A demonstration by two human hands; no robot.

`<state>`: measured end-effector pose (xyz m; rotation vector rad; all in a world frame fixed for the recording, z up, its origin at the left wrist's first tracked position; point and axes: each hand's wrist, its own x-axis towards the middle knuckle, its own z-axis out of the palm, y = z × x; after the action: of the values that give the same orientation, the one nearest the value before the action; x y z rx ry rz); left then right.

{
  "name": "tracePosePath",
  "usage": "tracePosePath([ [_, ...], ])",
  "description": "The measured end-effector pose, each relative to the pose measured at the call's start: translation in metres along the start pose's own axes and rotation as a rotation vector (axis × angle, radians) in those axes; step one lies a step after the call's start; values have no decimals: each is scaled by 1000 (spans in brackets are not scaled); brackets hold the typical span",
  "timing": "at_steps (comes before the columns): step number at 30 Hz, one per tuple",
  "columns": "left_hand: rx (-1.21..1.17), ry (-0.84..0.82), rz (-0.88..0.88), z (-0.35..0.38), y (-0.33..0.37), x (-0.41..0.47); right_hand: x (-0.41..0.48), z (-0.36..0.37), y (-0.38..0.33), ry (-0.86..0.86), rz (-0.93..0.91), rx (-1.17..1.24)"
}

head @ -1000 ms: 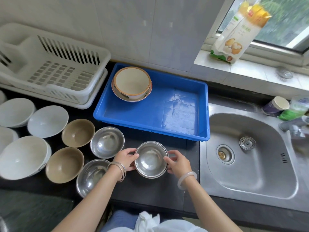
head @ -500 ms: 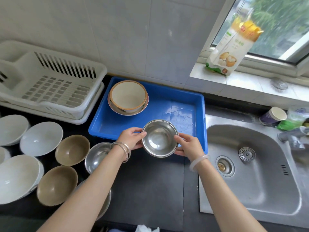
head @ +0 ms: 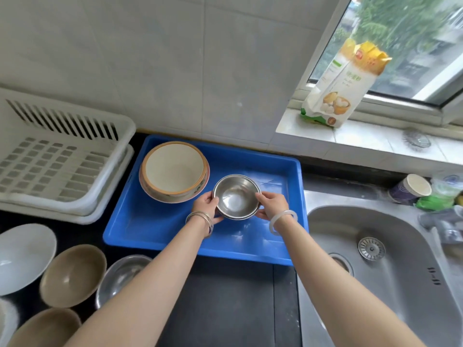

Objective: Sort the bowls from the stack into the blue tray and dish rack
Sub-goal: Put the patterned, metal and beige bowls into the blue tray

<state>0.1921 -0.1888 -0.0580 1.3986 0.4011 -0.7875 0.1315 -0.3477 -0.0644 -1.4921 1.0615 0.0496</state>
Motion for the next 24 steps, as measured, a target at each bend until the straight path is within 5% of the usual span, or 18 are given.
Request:
tracePosePath([
  [24,-340,39,138,28,-7,54,55,31,-14,97,5,225],
])
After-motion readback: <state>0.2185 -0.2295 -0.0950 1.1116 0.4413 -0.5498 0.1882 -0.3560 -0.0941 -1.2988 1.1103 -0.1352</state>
